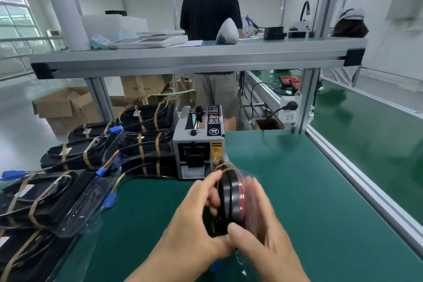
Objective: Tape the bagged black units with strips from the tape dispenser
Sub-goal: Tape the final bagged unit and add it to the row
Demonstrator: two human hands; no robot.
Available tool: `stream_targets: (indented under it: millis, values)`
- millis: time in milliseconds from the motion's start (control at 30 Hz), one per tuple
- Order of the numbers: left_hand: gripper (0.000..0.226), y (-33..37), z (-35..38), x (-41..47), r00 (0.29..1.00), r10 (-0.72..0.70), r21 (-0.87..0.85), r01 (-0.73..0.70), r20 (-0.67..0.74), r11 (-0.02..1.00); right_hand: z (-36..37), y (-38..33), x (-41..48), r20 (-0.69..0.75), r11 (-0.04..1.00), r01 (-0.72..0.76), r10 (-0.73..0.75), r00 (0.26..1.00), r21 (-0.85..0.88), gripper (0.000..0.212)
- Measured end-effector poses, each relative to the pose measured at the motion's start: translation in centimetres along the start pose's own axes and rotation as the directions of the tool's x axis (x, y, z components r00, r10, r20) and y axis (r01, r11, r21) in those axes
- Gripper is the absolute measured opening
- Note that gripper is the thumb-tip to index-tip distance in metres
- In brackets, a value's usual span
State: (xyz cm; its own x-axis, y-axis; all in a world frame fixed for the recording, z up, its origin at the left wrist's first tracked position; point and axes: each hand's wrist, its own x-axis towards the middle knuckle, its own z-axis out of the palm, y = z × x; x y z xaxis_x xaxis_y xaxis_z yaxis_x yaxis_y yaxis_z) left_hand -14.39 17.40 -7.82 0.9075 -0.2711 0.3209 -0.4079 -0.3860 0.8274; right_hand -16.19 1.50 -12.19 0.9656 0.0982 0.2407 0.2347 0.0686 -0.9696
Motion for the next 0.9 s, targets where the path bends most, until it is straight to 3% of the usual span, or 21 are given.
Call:
stream_targets:
  millis: [167, 300, 367, 467, 533, 667, 767, 833, 900]
  values:
    - [0.087, -0.1, 2.8, -2.4, 0.998, 0.055, 0.164, -0.047, -0.043, 0.985, 1.2, -1.0, -0.9, -0.239, 0.989, -0.146, 0.147, 0.960, 0.021, 0.091]
    - [0.084, -1.0, 4.2, -3.8, 0.990, 0.107, 0.200, -0.087, -0.091, 0.976, 1.4, -0.8, -1.3, -0.366, 0.986, -0.165, 0.152, 0.918, -0.005, 0.039]
    - [0.086, -1.4, 4.3, -4.2, 0.990, 0.110, 0.203, -0.091, -0.086, 0.975, 1.7, -0.8, -1.8, -0.419, 0.991, -0.136, 0.119, 0.900, -0.012, 0.029]
    - [0.085, -2.0, 4.4, -4.5, 0.988, 0.128, 0.201, -0.109, -0.083, 0.974, 2.2, -0.7, -2.4, -0.480, 0.994, -0.098, 0.107, 0.871, 0.045, 0.033]
    - [0.083, -2.1, 4.5, -4.6, 0.988, 0.119, 0.203, -0.098, -0.096, 0.974, 2.2, -0.6, -2.3, -0.450, 0.996, -0.090, 0.085, 0.889, 0.011, 0.027]
    - [0.067, -2.1, 3.5, -4.4, 0.990, 0.087, 0.134, -0.071, -0.115, 0.988, 1.5, -0.6, -1.8, -0.352, 0.985, -0.091, 0.033, 0.935, -0.148, 0.052]
    - [0.015, -2.1, 2.0, -1.5, 0.947, -0.104, -0.093, 0.079, -0.303, 0.993, 1.5, -0.2, -1.6, -0.353, 0.971, -0.053, -0.033, 0.935, -0.232, 0.054]
    - [0.014, -2.8, 0.7, 1.8, 0.865, -0.342, -0.305, 0.236, -0.367, 0.923, 1.7, -0.1, -1.6, -0.359, 0.964, -0.043, -0.057, 0.931, -0.264, 0.055]
    - [0.018, -3.8, -0.6, 5.2, 0.772, -0.558, -0.548, 0.337, -0.305, 0.766, 1.9, 0.0, -1.6, -0.368, 0.962, -0.031, -0.074, 0.927, -0.270, 0.055]
